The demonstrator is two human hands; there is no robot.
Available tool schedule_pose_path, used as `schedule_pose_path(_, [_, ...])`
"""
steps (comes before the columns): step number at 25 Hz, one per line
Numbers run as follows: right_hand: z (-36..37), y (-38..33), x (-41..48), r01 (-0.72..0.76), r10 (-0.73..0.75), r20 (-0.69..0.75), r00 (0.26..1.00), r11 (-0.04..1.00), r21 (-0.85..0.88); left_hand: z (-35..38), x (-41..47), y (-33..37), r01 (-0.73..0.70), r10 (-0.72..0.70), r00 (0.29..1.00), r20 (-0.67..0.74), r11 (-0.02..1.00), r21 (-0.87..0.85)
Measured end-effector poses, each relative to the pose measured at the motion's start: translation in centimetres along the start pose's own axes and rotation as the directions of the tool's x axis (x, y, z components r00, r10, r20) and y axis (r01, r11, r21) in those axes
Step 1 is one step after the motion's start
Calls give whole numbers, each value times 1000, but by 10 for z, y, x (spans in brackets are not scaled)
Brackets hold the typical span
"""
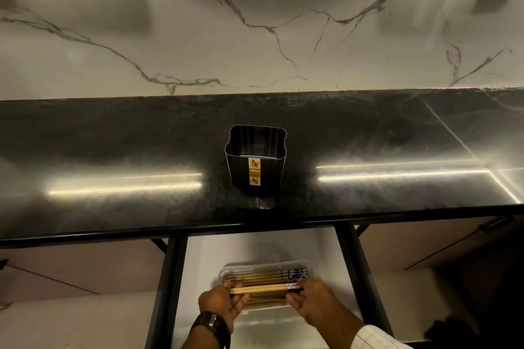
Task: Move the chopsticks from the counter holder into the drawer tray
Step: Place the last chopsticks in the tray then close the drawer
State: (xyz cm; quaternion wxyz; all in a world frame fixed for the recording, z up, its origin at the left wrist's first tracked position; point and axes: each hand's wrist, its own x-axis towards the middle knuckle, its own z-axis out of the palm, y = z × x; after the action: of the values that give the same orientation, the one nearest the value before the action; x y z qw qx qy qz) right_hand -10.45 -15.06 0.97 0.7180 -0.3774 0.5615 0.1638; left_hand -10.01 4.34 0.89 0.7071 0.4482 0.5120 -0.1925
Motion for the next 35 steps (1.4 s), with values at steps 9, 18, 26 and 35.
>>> schedule_pose_path(9, [3,-3,7,1,-3,-33,999,998,-69,15,10,2,89,-87,994,64,996,-27])
schedule_pose_path(18, [-9,-11,22,3,-14,-29,999,939,-345,12,13,3,135,-131,985,109,990,-28])
schedule_pose_path(26, [-40,-24,4,340,-235,253,938,492,-801,-9,-27,3,-192,121,968,222,921,338])
schedule_pose_path(35, [-70,-22,-39,634,224,609,761,-455,-625,-31,-43,-35,-644,-175,757,630,-365,672])
